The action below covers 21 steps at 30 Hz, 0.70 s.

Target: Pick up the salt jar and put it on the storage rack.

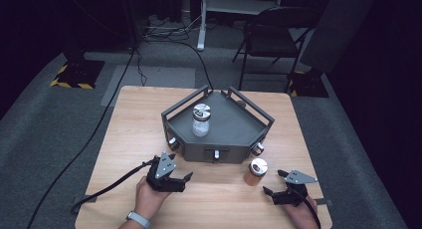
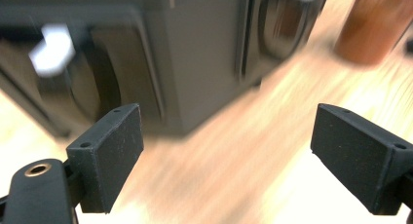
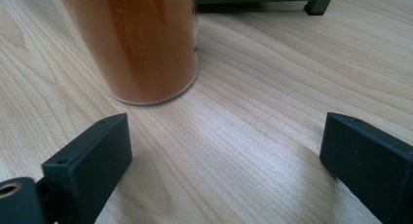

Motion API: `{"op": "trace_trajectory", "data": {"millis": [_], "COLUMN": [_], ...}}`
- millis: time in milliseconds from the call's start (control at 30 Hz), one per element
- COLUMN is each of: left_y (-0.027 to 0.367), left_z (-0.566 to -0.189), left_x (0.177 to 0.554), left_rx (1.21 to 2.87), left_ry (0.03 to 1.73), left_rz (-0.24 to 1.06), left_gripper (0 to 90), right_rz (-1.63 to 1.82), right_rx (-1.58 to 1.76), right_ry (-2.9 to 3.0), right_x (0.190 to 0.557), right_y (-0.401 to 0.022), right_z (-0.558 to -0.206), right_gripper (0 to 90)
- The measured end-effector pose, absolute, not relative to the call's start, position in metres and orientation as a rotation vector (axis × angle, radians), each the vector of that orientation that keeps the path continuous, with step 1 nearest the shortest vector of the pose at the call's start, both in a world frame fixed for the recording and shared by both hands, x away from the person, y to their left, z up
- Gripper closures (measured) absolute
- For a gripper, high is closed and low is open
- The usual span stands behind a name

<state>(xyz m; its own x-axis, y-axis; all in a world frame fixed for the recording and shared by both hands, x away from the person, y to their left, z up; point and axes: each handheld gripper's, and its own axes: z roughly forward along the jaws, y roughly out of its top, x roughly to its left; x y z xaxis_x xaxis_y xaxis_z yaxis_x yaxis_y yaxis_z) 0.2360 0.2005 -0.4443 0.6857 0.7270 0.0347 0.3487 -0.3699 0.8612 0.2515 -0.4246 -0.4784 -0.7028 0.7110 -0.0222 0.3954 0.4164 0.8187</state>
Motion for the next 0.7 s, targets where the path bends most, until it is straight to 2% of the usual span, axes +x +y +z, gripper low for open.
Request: {"op": "trace_trajectory", "data": {"millis": [267,700], "left_y": [0.197,0.203], "left_z": [-0.468,-0.488], "left_x": [0.240,0.243], "left_rx": [2.120,2.036], "left_ry": [0.830,0.827], "left_rz": [0.466,0.449], "left_gripper": [11.7,7.0], "right_rz": [1.189,1.191], "right_rx": [0.947,0.943], "right_ry": [2.311,2.313], "right_x": [0.252,0.252], "right_y": [-0.425,-0.425], "right_z": [-0.478,-0.479], "right_gripper": [4.6,4.6]}}
